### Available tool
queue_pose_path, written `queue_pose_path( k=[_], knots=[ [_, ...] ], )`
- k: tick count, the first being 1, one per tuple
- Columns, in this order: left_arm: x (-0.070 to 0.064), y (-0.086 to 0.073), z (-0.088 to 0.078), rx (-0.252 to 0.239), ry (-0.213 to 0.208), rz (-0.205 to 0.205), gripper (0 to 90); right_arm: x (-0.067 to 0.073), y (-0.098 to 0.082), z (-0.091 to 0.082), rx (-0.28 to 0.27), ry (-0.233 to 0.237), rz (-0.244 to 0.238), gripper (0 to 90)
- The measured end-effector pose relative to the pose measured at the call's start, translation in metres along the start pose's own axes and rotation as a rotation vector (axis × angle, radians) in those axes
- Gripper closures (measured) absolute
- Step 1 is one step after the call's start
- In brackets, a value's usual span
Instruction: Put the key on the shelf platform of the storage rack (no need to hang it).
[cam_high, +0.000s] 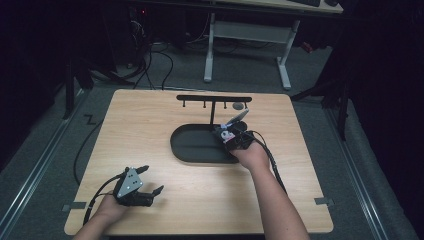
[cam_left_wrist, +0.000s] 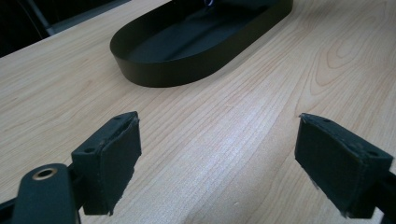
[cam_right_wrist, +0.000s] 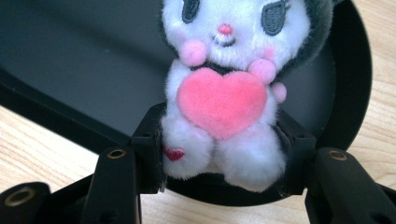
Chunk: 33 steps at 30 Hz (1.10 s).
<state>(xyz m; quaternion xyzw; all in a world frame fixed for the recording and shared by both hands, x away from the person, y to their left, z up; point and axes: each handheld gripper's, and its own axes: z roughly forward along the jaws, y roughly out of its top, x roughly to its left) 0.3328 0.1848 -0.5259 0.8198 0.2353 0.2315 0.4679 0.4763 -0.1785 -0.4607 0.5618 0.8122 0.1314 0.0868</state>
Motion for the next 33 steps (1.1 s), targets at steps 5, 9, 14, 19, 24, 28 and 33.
queue_pose_path(
  k=[5,9,14,19,24,28,33],
  knots=[
    [0.000,0.000,0.000,0.000,0.001,0.003,15.4,0.003,-0.004,0.000,0.013,-0.007,-0.018,47.3],
    [-0.001,0.000,0.000,0.000,0.002,0.004,15.4,0.002,-0.009,0.003,0.018,0.010,-0.010,47.2],
    [0.000,0.000,0.000,0.001,0.002,0.003,15.4,-0.001,-0.014,0.008,0.039,0.016,-0.002,46.9],
    [0.000,0.000,0.000,0.001,0.002,0.001,15.4,0.001,-0.012,0.011,0.046,0.030,-0.006,46.4],
    [0.000,0.000,0.000,0.001,0.001,0.002,15.4,0.004,-0.012,0.014,0.054,0.032,-0.008,45.0],
    [0.000,0.000,0.000,0.000,0.000,0.002,15.4,0.003,-0.012,0.015,0.050,0.033,-0.006,37.0],
    [0.000,0.000,0.000,0.000,0.000,0.001,15.4,0.003,-0.011,0.009,0.026,0.042,0.007,28.3]
  ],
)
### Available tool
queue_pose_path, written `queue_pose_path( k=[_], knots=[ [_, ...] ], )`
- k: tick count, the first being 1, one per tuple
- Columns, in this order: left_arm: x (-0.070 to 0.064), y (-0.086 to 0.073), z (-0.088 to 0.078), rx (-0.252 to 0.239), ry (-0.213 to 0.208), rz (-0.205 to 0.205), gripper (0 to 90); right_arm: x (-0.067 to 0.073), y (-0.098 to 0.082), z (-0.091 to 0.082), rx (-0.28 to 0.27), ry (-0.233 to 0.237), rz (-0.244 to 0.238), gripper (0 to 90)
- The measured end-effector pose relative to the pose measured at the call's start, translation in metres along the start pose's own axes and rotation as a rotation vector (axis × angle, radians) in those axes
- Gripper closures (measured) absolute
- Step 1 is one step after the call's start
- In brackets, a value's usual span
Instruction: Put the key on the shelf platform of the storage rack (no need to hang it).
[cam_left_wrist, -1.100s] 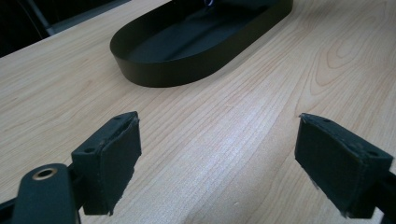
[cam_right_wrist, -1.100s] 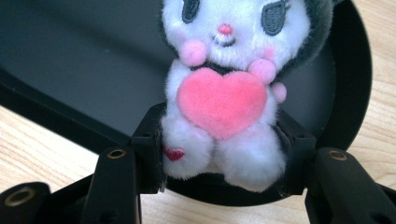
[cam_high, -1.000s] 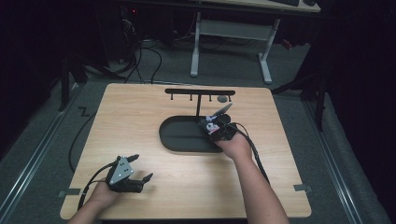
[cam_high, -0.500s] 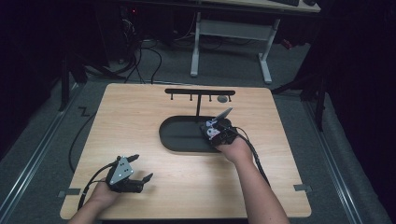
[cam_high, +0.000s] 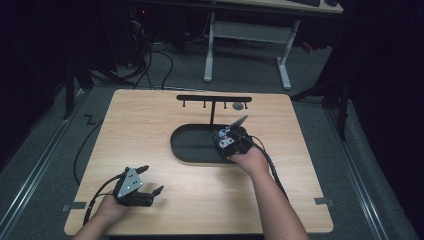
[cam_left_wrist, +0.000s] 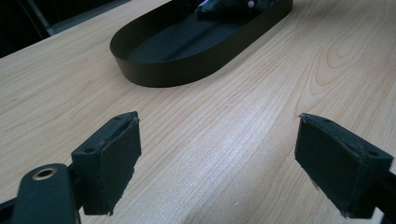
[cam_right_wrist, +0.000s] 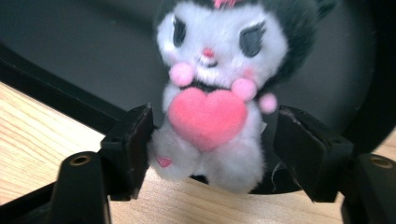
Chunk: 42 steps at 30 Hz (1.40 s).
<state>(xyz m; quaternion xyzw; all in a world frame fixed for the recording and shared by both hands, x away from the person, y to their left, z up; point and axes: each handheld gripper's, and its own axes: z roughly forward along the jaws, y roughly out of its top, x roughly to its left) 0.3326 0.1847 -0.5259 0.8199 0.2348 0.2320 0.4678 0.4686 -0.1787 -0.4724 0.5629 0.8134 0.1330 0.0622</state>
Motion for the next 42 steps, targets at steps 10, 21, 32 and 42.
queue_pose_path(
  k=[10,21,32,42],
  knots=[
    [0.000,0.000,0.000,0.000,0.000,0.000,15.4,-0.006,-0.003,-0.015,-0.043,0.001,0.014,26.4],
    [0.000,0.000,0.000,0.002,0.000,0.001,15.4,-0.003,-0.007,-0.020,-0.052,-0.020,-0.003,26.2],
    [0.000,0.000,0.000,0.002,0.002,0.001,15.4,-0.007,-0.019,-0.028,-0.076,-0.021,-0.007,26.5],
    [-0.001,0.000,0.001,0.007,0.003,0.003,15.4,-0.013,-0.037,-0.034,-0.102,-0.017,0.003,26.1]
  ],
)
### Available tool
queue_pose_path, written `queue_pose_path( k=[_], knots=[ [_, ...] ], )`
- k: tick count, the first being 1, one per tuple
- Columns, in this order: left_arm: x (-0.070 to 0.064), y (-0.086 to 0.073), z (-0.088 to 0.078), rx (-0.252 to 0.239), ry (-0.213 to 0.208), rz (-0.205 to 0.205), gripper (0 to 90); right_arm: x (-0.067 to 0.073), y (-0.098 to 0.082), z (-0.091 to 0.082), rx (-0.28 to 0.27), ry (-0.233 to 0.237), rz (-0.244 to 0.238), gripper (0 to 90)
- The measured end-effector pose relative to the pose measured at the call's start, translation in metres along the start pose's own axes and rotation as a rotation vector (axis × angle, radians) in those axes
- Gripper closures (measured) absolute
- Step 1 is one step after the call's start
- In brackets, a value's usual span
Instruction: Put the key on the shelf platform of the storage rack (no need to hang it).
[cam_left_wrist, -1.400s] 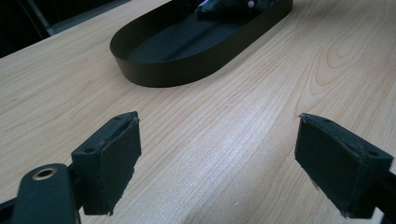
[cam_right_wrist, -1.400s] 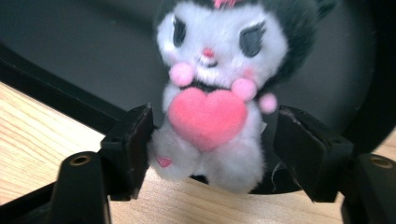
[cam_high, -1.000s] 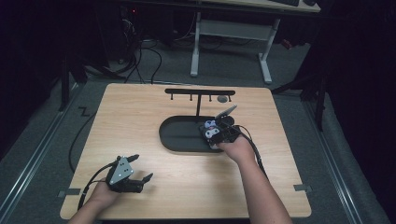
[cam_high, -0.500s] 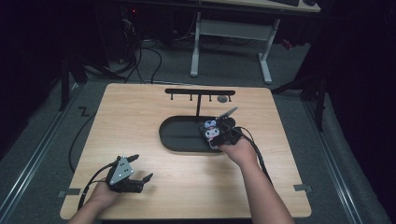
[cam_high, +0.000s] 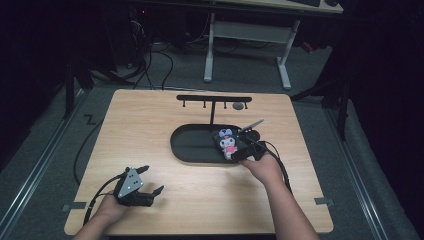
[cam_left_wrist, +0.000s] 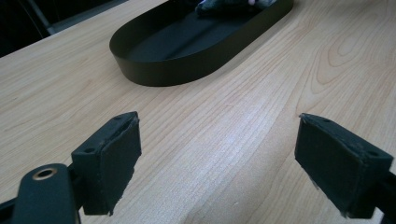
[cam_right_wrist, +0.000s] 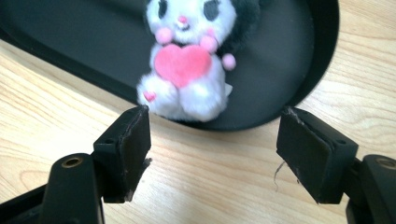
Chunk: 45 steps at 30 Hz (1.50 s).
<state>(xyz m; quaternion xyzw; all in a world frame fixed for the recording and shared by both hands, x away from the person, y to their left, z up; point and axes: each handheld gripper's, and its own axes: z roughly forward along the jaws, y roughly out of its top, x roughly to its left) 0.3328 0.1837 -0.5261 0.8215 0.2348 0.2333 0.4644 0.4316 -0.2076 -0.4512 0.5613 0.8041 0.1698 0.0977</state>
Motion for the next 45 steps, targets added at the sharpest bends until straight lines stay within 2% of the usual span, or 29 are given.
queue_pose_path(
  k=[17,22,26,35,40,45],
  knots=[
    [0.000,0.000,0.001,0.006,0.001,0.006,15.4,-0.011,-0.051,-0.002,-0.109,0.000,-0.009,27.5],
    [-0.001,0.000,0.001,0.008,0.002,0.008,15.4,-0.010,-0.072,-0.002,-0.189,-0.010,-0.026,27.7],
    [-0.001,0.000,0.001,0.010,0.002,0.009,15.4,-0.008,-0.087,-0.001,-0.231,0.002,-0.023,27.6],
    [-0.001,0.000,0.001,0.010,0.003,0.007,15.4,0.004,-0.117,-0.001,-0.331,0.005,-0.054,26.9],
    [-0.001,0.001,0.001,0.011,0.003,0.008,15.4,0.011,-0.137,0.003,-0.409,0.030,-0.018,26.4],
    [-0.001,0.001,0.002,0.012,0.001,0.007,15.4,0.015,-0.159,0.006,-0.488,0.053,-0.010,25.7]
  ],
)
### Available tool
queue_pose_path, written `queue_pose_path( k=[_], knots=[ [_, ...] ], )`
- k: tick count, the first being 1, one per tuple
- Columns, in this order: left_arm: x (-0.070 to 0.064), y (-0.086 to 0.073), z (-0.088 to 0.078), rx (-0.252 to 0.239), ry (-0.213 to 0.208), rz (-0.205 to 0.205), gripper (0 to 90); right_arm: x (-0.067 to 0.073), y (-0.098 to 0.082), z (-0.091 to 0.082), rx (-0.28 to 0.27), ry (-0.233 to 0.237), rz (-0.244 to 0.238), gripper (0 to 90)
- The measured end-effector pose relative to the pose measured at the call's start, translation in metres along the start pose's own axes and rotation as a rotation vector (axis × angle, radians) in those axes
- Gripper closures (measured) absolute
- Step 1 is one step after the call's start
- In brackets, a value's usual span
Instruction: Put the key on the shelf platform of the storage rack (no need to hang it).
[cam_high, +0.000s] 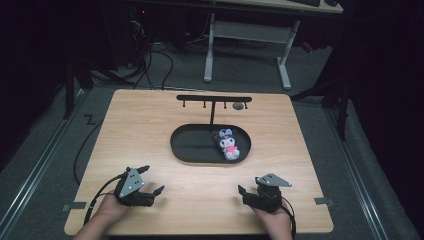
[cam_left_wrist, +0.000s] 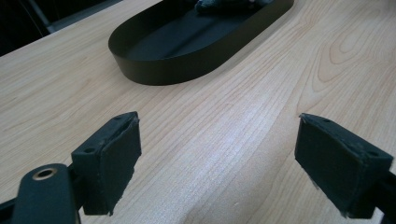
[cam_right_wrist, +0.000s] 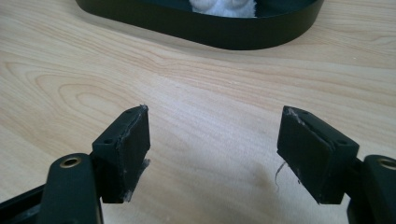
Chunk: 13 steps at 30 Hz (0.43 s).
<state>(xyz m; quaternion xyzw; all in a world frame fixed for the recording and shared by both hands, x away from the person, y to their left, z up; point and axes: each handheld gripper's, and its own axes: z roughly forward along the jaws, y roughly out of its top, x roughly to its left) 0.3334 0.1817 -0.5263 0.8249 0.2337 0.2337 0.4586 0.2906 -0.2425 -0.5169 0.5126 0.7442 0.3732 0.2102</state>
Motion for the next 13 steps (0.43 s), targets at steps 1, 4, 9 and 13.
queue_pose_path(
  k=[1,4,9,13],
  knots=[
    [0.0000,0.0001,0.0000,0.002,-0.001,0.001,15.4,0.0011,-0.0017,-0.0024,-0.009,-0.007,-0.009,25.7],
    [0.0000,0.0005,0.0004,0.006,-0.001,0.005,15.4,0.0015,-0.0034,-0.0077,-0.049,-0.041,-0.032,24.8],
    [-0.0005,0.0006,0.0011,0.007,0.002,0.006,15.4,-0.0025,-0.0051,-0.0060,-0.053,-0.050,-0.012,23.3],
    [0.0001,0.0007,0.0011,0.007,-0.002,0.003,15.4,-0.0041,-0.0061,-0.0065,-0.052,-0.057,0.000,23.1]
  ],
)
